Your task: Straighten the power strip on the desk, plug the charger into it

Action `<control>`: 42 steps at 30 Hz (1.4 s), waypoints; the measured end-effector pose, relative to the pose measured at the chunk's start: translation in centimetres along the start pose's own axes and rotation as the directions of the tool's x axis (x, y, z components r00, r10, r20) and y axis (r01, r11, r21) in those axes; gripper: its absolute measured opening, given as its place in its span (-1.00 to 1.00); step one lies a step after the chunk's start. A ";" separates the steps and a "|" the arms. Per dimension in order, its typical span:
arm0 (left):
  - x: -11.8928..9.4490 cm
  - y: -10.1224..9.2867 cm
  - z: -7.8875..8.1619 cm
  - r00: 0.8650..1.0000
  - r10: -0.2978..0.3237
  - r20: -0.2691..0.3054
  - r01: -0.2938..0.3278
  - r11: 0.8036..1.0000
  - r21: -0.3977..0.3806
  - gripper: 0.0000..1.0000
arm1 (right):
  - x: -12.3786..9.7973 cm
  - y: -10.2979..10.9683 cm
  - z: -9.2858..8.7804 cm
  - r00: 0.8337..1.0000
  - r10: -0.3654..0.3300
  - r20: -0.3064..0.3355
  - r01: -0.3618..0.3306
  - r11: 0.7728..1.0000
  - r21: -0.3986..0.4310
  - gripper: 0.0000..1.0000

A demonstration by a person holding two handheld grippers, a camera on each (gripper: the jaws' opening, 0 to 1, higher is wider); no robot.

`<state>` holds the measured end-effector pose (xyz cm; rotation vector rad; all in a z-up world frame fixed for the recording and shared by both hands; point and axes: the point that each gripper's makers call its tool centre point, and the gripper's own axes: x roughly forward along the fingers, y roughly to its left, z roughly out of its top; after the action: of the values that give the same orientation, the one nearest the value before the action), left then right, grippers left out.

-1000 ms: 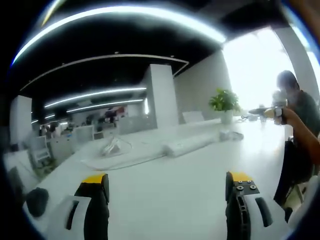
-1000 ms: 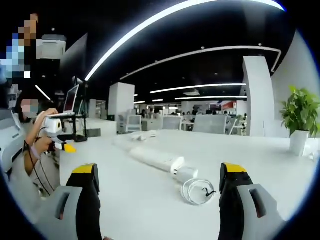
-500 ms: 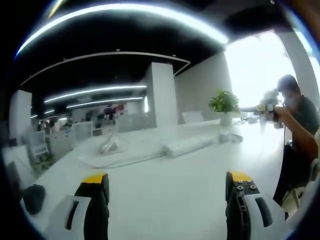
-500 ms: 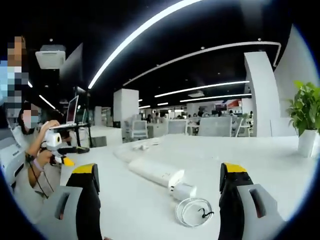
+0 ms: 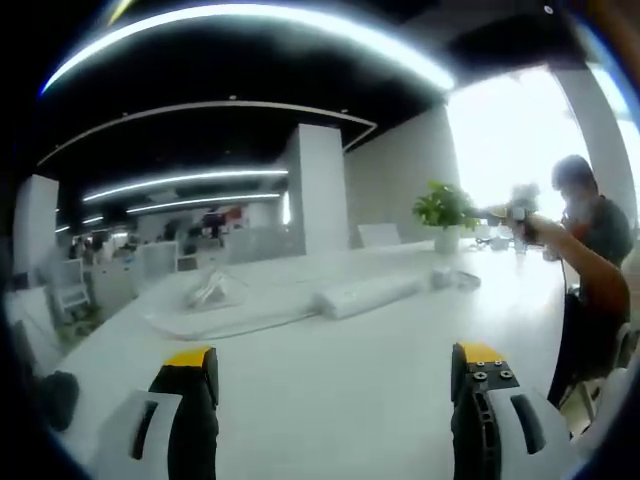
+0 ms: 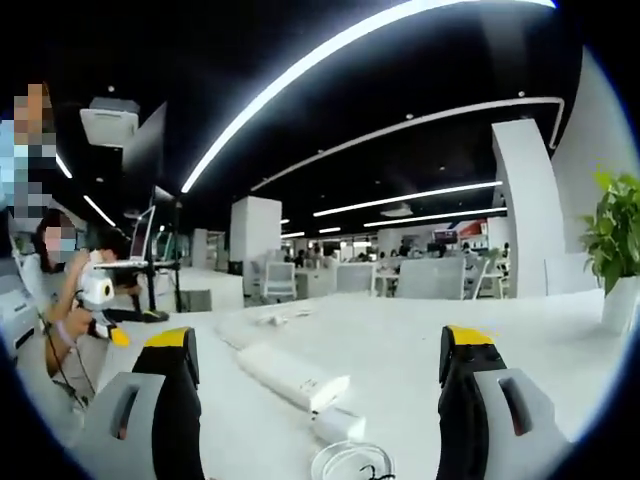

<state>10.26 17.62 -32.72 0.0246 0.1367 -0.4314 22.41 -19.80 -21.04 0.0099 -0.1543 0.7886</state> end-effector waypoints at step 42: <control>0.6 -1.0 -0.4 0.999 -0.027 -0.019 0.027 1.000 0.001 0.99 | 4.7 -0.1 -11.5 0.894 0.397 -0.208 -0.398 0.916 0.037 0.96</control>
<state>10.34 16.48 -33.20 0.0278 0.1552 -0.4583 27.31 -15.79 -31.71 -0.1156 0.0473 1.1941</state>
